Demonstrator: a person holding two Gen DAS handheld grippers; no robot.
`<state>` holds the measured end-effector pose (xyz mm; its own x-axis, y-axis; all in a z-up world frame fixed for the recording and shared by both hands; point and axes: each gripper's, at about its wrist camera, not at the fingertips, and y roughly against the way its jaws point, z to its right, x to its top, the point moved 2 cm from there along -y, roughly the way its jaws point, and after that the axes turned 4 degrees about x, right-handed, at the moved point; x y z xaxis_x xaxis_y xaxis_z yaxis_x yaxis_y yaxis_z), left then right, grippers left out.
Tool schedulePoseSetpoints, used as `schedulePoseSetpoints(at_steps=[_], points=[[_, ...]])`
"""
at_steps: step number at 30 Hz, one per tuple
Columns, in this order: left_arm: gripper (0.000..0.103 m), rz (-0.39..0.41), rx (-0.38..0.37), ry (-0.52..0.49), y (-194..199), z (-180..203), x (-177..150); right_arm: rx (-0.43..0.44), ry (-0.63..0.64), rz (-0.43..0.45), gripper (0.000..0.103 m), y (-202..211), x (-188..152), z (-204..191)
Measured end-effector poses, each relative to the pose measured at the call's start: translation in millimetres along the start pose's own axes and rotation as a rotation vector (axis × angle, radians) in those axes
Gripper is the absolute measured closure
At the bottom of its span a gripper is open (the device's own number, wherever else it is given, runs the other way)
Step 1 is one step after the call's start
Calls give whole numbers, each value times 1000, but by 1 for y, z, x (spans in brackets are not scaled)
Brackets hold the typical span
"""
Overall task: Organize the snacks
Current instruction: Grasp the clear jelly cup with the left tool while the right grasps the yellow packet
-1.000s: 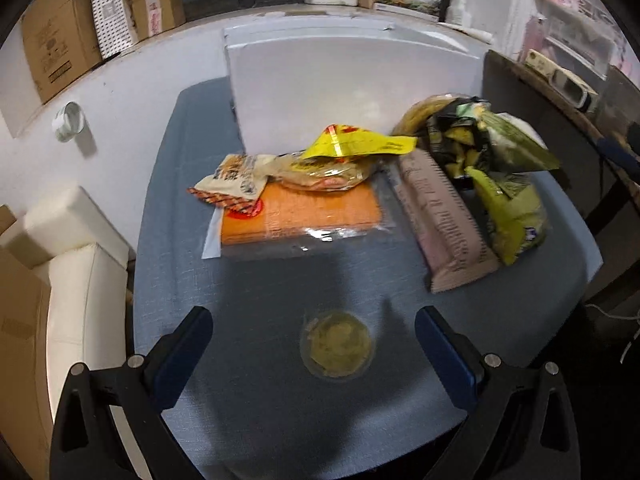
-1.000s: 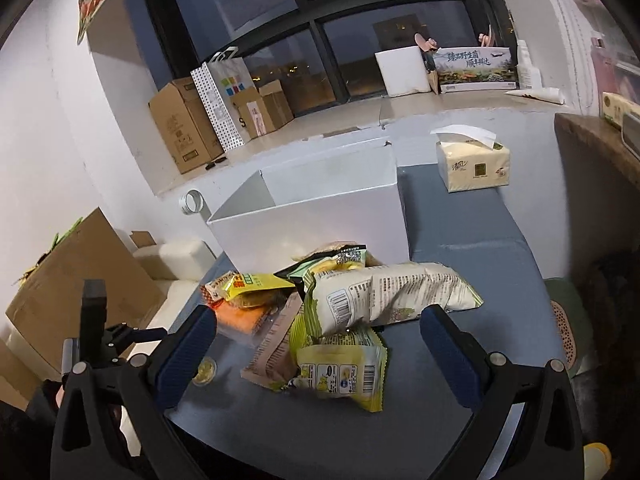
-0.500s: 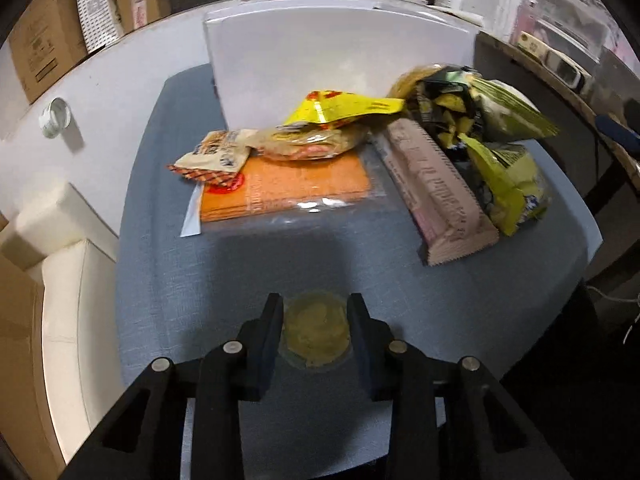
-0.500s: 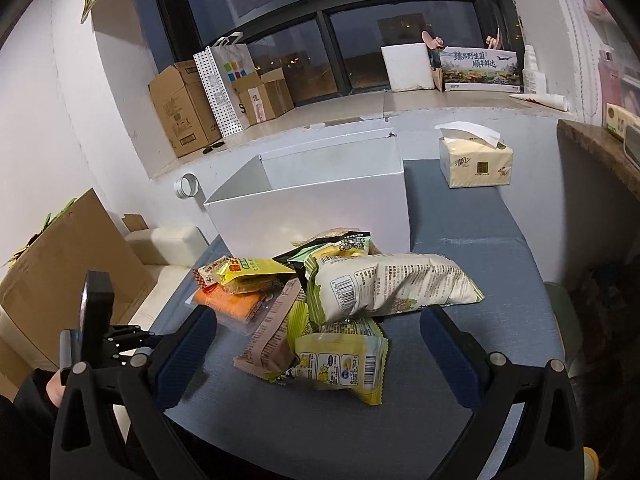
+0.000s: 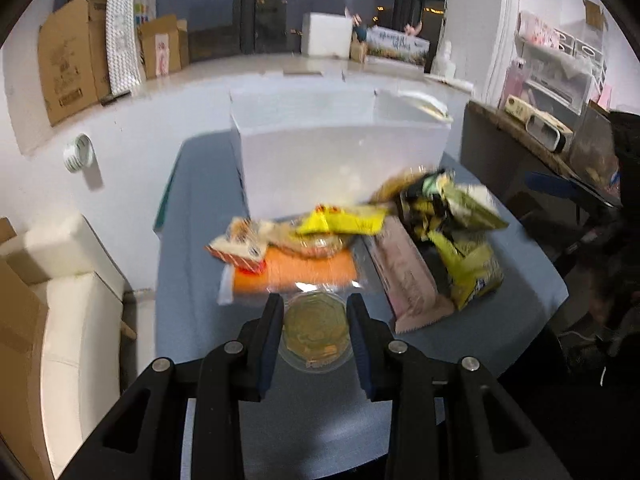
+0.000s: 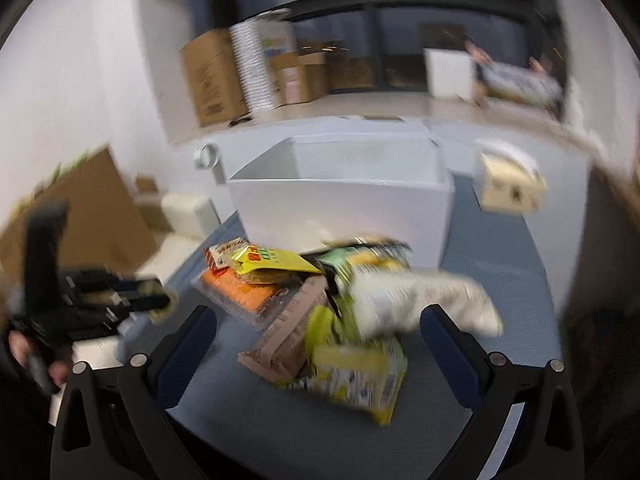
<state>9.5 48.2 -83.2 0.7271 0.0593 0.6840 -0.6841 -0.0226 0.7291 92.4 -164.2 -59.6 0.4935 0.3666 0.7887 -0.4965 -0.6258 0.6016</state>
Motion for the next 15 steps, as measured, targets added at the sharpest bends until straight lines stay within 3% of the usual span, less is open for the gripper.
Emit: schedulePoseSetpoints(at_steps=[3, 5, 10, 15], points=[[67, 27, -1, 19, 8, -7, 4, -9, 263, -14, 0, -27, 16, -31], [67, 44, -5, 33, 16, -13, 4, -5, 371, -46, 0, -46, 23, -46], [67, 58, 3, 56, 21, -25, 2, 32, 661, -184, 0, -112, 24, -78], [67, 60, 5, 76, 21, -32, -3, 16, 806, -238, 2, -145, 21, -87]])
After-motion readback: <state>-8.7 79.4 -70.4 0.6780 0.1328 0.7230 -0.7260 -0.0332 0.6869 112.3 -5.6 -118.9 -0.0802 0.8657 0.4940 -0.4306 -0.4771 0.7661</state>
